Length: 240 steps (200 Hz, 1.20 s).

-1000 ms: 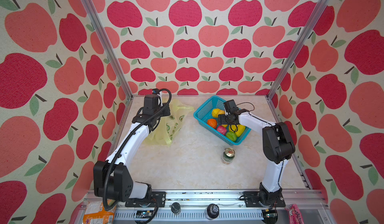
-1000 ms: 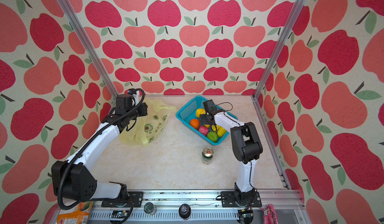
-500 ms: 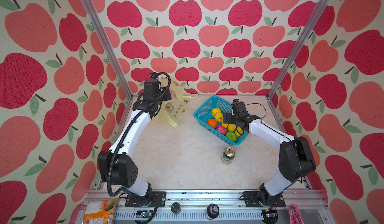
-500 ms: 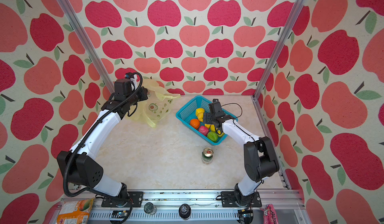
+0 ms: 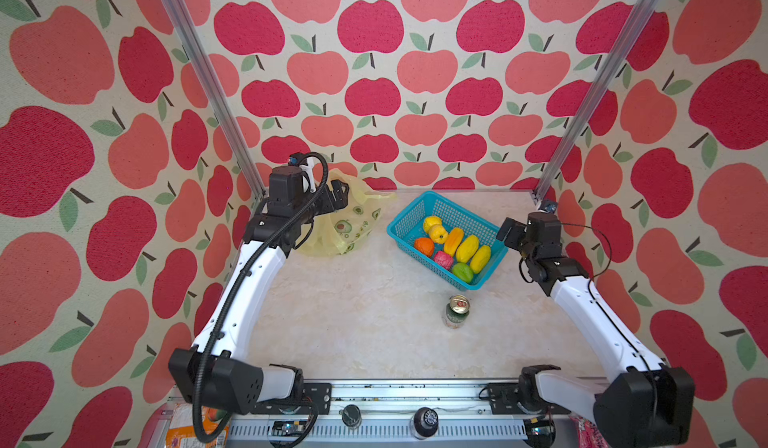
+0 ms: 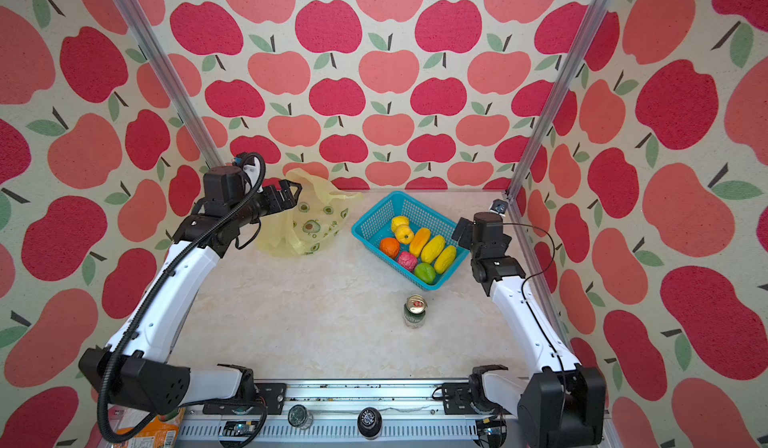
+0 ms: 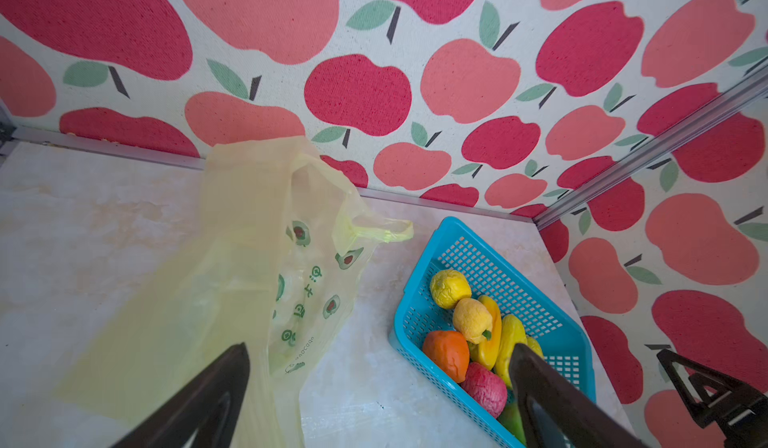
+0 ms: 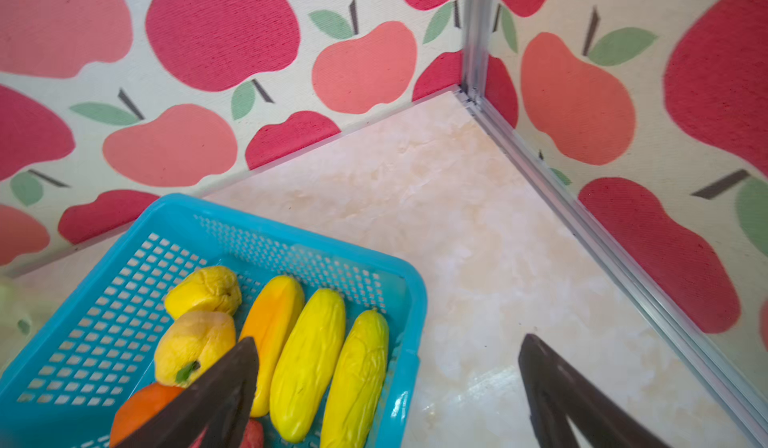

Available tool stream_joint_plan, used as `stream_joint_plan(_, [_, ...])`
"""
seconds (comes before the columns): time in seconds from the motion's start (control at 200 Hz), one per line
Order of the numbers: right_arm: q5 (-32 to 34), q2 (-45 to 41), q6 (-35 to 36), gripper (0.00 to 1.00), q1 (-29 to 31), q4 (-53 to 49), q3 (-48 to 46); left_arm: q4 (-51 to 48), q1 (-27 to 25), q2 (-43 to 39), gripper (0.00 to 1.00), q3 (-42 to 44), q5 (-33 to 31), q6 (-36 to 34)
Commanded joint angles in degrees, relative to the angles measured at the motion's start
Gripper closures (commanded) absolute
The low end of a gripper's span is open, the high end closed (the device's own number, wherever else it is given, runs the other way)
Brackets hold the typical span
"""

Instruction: Untie the knot of the plastic bag and take out the fruit

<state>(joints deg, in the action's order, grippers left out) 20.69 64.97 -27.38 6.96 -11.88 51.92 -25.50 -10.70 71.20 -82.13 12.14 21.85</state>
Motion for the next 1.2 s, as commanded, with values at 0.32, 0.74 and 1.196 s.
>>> stream_joint_plan(0.32, [-2.9,-0.8,-8.4,0.02,-17.8,-1.9,-10.0,12.5,11.0,-31.6,0.01,35.2,-27.5,1.9])
stream_joint_plan(0.74, [-9.1,6.7,5.5,0.01,-17.7,23.7,-20.4,54.2,25.2,-21.4,0.01,72.0,-31.3,0.2])
stream_joint_plan(1.196, [-0.7,10.3,18.0,0.01,-6.9,29.6,-21.3,67.0,24.7,4.8,0.01,65.1,-21.7,-4.0])
